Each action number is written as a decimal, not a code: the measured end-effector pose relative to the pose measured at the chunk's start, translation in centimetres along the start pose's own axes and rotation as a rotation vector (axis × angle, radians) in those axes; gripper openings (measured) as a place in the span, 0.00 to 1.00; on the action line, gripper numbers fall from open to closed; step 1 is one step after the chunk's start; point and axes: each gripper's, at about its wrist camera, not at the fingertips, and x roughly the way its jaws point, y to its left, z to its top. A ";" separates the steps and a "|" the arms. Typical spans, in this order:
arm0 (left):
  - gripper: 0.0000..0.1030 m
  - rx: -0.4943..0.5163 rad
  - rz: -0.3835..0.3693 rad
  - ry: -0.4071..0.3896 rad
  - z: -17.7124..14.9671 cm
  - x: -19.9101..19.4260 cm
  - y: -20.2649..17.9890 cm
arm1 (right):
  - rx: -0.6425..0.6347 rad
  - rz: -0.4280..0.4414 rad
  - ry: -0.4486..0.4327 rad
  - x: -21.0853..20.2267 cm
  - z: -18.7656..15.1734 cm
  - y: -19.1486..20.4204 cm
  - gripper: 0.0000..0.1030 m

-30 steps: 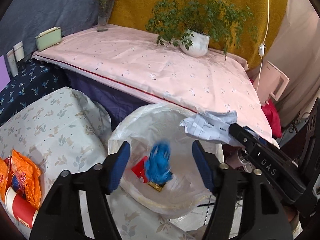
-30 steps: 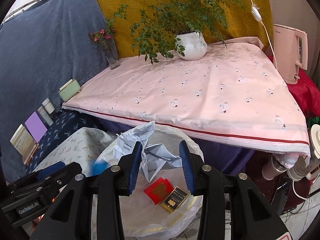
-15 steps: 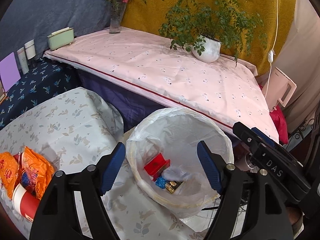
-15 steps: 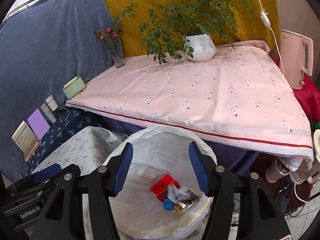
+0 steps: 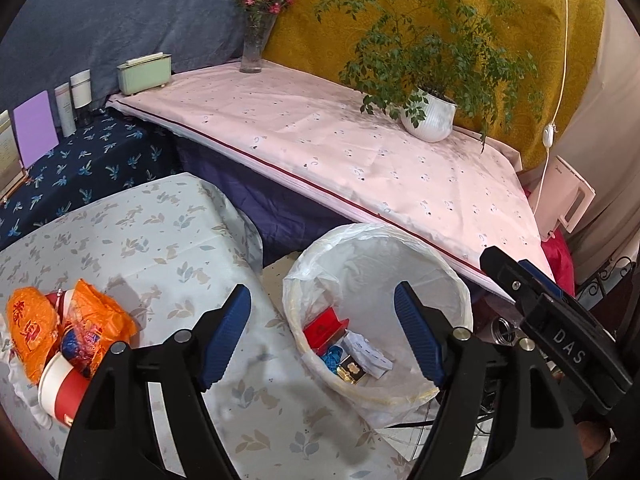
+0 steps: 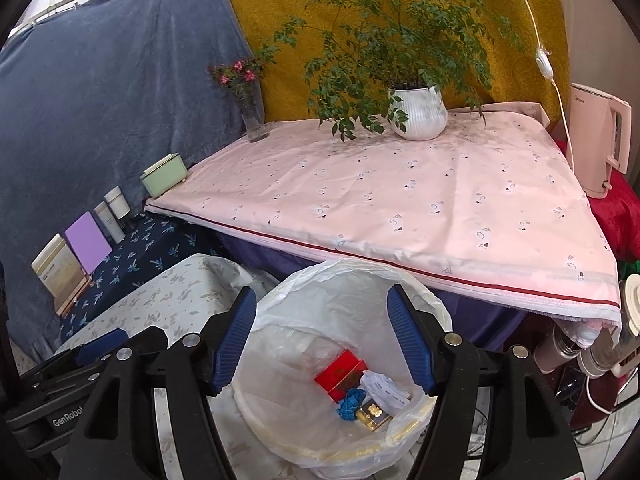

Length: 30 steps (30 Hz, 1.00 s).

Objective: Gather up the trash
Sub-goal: 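Withdraw both open tools from the bin back over the table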

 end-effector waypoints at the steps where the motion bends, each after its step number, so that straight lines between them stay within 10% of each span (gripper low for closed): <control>1: 0.70 -0.006 0.001 -0.002 -0.1 -0.3 0.3 | -0.003 0.002 0.000 -0.1 -0.1 0.3 0.65; 30: 0.79 -0.334 0.266 -0.030 -8.0 -9.9 20.4 | -0.190 0.191 0.126 -0.7 -6.2 15.0 0.67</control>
